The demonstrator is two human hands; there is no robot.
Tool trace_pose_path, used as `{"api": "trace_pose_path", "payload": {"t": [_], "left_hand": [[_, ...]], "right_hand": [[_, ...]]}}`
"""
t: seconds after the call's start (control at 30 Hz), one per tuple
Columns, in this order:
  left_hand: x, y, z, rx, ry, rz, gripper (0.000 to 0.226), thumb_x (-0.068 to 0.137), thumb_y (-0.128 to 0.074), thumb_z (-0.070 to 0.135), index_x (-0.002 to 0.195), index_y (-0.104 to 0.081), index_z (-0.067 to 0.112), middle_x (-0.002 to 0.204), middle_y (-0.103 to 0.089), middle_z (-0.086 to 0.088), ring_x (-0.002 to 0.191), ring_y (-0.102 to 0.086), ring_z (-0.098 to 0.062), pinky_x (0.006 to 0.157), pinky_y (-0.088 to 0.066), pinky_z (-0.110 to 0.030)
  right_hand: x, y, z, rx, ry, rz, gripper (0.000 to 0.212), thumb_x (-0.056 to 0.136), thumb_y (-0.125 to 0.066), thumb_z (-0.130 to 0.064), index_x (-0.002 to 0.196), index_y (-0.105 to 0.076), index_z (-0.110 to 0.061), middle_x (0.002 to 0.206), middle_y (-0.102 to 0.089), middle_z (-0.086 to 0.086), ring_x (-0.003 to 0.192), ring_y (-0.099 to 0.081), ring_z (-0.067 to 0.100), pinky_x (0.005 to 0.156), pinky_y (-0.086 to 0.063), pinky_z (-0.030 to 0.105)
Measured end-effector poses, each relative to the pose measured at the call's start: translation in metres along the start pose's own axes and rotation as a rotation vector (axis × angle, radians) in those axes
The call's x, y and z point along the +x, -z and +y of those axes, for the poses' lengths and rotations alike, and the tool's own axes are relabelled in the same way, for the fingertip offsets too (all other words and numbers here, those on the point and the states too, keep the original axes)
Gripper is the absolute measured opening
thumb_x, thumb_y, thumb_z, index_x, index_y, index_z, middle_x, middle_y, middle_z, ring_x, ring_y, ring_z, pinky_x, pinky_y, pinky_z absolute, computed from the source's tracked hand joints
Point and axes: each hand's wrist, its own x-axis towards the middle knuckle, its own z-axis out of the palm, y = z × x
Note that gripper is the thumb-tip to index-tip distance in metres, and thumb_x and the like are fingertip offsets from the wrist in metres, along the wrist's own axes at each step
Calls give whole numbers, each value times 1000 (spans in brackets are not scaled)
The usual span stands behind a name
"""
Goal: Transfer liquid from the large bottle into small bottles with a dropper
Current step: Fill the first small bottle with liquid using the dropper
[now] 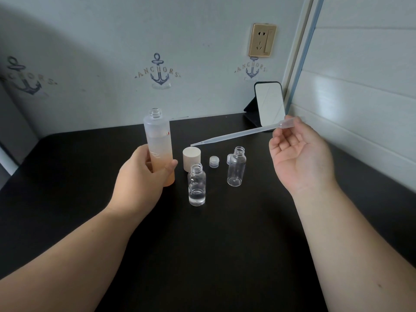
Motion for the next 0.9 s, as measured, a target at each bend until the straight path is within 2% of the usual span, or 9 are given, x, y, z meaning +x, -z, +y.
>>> {"api": "trace_pose_path", "payload": {"t": [0.13,0.27,0.37,0.43,0.57,0.63,0.77,0.9], "left_hand": [[-3,3,2,-67,-15,10,45,88,-74,43,128,-53,37,99,-58,30,89,-58,8,69,-39,-13],[-8,6,7,-68,-62,-9,39,86,-76,39,109,-49,55,97,-58,40,90,-56,17,69,-42,-18],[-11,8,13,-48,-88,-38,43,86,-76,38,99,-48,68,102,-56,43,91,-60,7,73,-47,-22],[-12,8,15,-28,-112,-48,48,86,-76,37,96,-46,73,102,-56,43,93,-59,7,73,-47,-23],[-10,8,13,2,-155,-42,47,86,-77,34,112,-47,60,100,-53,50,96,-51,20,73,-42,-18],[-10,7,11,18,-168,-36,49,86,-77,32,117,-48,56,98,-55,47,95,-53,17,75,-41,-17],[-9,6,10,66,-186,-23,42,86,-76,31,119,-56,49,101,-60,27,97,-56,1,77,-41,-20],[-8,7,8,126,-208,-7,39,86,-75,28,118,-60,43,99,-58,23,94,-52,4,74,-35,-12]], "right_hand": [[2,3,1,24,20,-45,12,94,-68,-15,88,-73,-6,83,-73,3,74,-70,14,69,-55,24],[3,5,1,56,33,-46,12,92,-71,-16,91,-74,-4,89,-75,4,79,-73,16,72,-56,24],[3,5,1,56,41,-42,11,91,-72,-16,91,-74,-5,90,-76,4,80,-73,16,72,-56,25],[3,5,1,46,46,-42,12,91,-72,-16,92,-74,-5,90,-75,4,81,-73,16,72,-56,25],[3,5,-1,18,62,-43,14,92,-72,-17,97,-71,-5,89,-75,3,81,-72,16,73,-56,25],[3,6,-1,12,65,-42,16,92,-72,-17,100,-69,-4,90,-75,3,81,-72,16,74,-56,24],[3,5,-1,-17,80,-32,14,93,-69,-17,100,-69,-5,89,-75,3,80,-72,15,73,-56,24],[2,5,-1,-70,122,-26,11,95,-66,-16,99,-70,-6,85,-74,2,75,-69,13,73,-54,23]]}}
